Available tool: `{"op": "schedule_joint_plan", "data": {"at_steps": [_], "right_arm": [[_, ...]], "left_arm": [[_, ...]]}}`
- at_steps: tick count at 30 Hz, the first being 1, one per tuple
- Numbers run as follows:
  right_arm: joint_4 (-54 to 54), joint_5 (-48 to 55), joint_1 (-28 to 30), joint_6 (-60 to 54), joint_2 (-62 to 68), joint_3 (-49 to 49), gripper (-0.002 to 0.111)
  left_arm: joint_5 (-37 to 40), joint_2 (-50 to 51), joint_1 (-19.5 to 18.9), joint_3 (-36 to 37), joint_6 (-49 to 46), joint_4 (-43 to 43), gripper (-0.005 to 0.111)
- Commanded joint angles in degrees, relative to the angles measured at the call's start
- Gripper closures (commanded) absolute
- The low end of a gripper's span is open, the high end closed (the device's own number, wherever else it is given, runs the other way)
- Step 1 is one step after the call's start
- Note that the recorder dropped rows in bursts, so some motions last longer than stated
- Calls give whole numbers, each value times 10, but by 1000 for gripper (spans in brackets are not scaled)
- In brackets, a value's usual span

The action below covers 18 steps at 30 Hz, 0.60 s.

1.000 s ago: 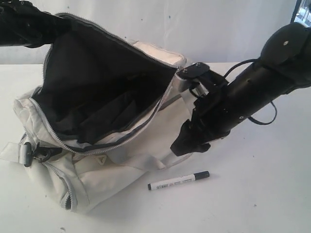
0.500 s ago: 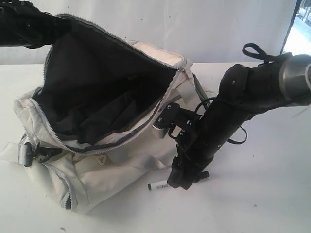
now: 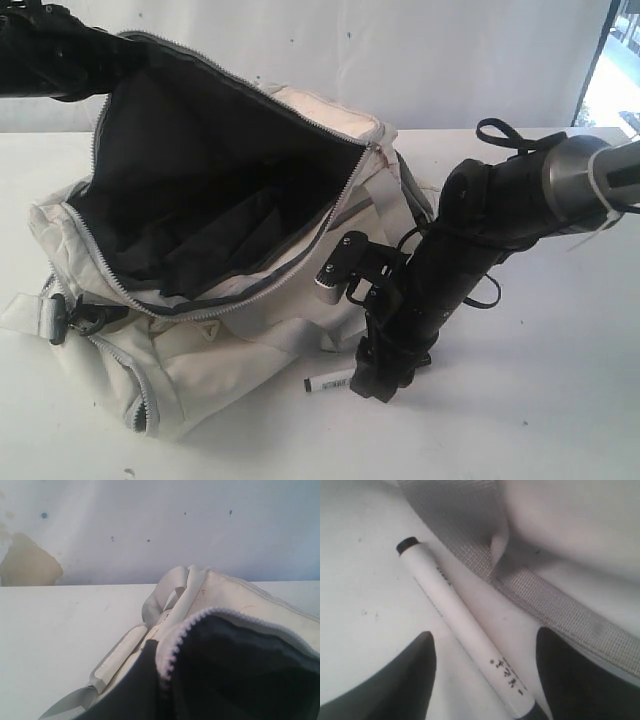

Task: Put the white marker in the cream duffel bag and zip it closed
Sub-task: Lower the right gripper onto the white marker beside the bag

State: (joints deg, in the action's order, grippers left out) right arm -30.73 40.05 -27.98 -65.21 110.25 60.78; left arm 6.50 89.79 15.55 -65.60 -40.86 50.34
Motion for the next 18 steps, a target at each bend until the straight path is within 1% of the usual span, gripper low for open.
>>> {"op": "schedule_joint_plan", "data": {"at_steps": [1, 4, 10, 13, 15, 18], "right_arm": [[28, 6, -1, -1, 6, -2, 53], [47, 8, -1, 16, 6, -2, 54], [148, 16, -1, 92, 6, -2, 67], [158, 24, -1, 102, 6, -2, 71], [158, 34, -1, 102, 6, -2, 75], [158, 47, -1, 102, 6, -2, 87]], "left_arm": [[-5, -1, -3, -5, 0, 6, 106], [-5, -1, -3, -5, 0, 6, 106], [-5, -1, -3, -5, 0, 6, 106], [-5, -1, -3, -5, 0, 6, 106], [-5, -1, -3, -5, 0, 6, 106], [-5, -1, -3, -5, 0, 6, 106]]}}
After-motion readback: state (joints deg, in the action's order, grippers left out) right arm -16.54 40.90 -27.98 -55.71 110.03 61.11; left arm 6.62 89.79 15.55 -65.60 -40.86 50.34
